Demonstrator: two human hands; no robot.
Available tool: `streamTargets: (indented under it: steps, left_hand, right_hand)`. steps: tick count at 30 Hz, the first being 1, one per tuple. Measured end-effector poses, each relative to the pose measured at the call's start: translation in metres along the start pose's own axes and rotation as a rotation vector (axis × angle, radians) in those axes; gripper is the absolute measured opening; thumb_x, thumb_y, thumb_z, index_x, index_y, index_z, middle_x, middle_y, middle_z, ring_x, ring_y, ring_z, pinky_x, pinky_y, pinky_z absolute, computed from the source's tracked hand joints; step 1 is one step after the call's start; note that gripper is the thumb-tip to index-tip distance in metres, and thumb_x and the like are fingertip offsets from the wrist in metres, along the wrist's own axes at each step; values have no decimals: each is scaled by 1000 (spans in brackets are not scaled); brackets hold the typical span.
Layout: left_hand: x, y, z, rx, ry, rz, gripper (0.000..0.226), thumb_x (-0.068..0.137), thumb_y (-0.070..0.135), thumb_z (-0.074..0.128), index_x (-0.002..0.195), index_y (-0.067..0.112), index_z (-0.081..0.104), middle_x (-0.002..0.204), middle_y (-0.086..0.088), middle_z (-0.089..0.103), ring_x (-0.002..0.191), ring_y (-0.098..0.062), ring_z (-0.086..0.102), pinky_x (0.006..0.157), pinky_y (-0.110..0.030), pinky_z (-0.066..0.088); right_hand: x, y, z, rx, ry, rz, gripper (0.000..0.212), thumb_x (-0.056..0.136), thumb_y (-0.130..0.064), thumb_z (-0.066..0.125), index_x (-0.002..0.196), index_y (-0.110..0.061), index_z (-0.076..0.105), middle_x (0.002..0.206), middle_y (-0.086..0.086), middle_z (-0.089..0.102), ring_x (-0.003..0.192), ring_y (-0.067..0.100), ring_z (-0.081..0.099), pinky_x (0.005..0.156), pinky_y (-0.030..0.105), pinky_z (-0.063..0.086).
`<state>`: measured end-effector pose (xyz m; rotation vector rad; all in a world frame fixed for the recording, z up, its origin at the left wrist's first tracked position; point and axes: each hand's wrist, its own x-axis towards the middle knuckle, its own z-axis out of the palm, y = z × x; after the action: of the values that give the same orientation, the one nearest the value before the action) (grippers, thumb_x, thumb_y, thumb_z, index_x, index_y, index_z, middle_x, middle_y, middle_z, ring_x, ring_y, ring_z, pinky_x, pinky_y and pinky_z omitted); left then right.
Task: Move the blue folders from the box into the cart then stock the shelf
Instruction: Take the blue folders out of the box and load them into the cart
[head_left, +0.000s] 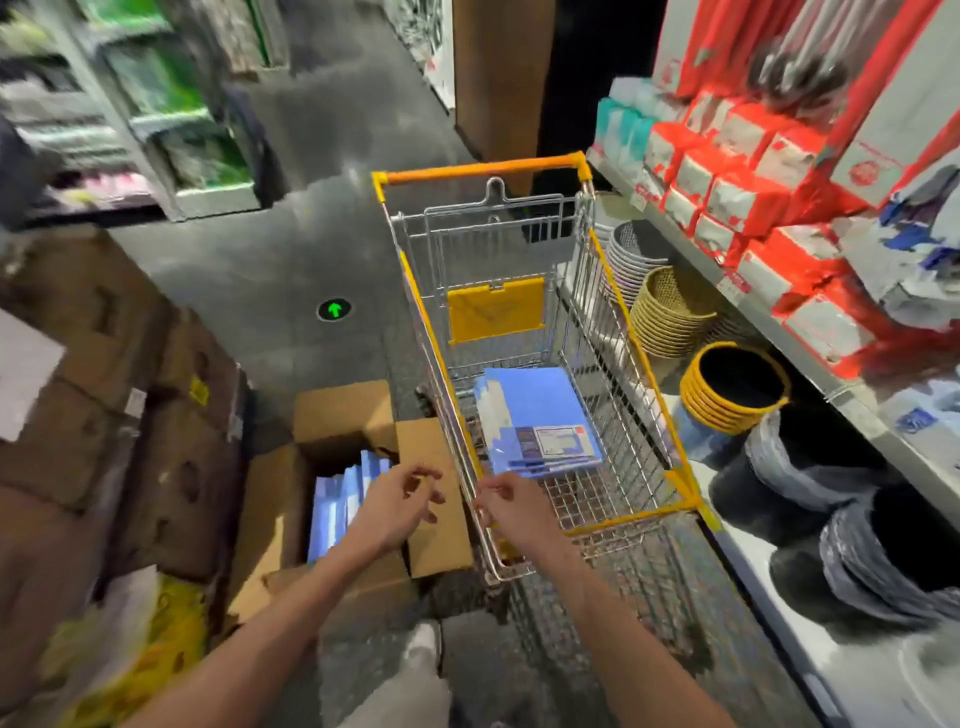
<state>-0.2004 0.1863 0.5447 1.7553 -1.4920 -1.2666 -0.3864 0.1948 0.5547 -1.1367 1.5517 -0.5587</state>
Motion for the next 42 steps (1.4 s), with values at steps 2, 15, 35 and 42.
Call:
streamTargets:
  steps: [2,15,35,42]
  left_hand:
    - [-15,-13,-16,30,29,-41,16,103,14,49,101,23,63,88,-4,75,70,-18,72,65,-29,58]
    - [-22,-145,-145,-46,147,-279,13,100,20,54,108,21,63,83,2,77,60,-11,72,56,-26,51]
    - [158,-330,-201,14,-232,-430,13,99,30,51,107,31,61,88,1,70,70,-21,69,56,-30,52]
    - [229,-420,-164,85,-226,-416,41,103,41,48,142,30,50,139,5,58,113,-18,62,100,-41,49]
  right_hand:
    - [-4,-3,22,-15,-56,4,18,101,-19,52,115,-14,62,101,4,72,70,10,64,56,19,48]
    - [56,-56,199,-298,-271,28,13,99,-29,52,96,-25,64,95,-1,68,84,15,65,77,30,56]
    - [253,4,343,-542,-277,326,40,100,-14,51,139,-5,46,130,17,60,117,34,58,74,17,43]
    - [341,86,359,-522,-259,421,52,102,-20,52,146,-3,32,142,22,49,128,37,50,102,43,42]
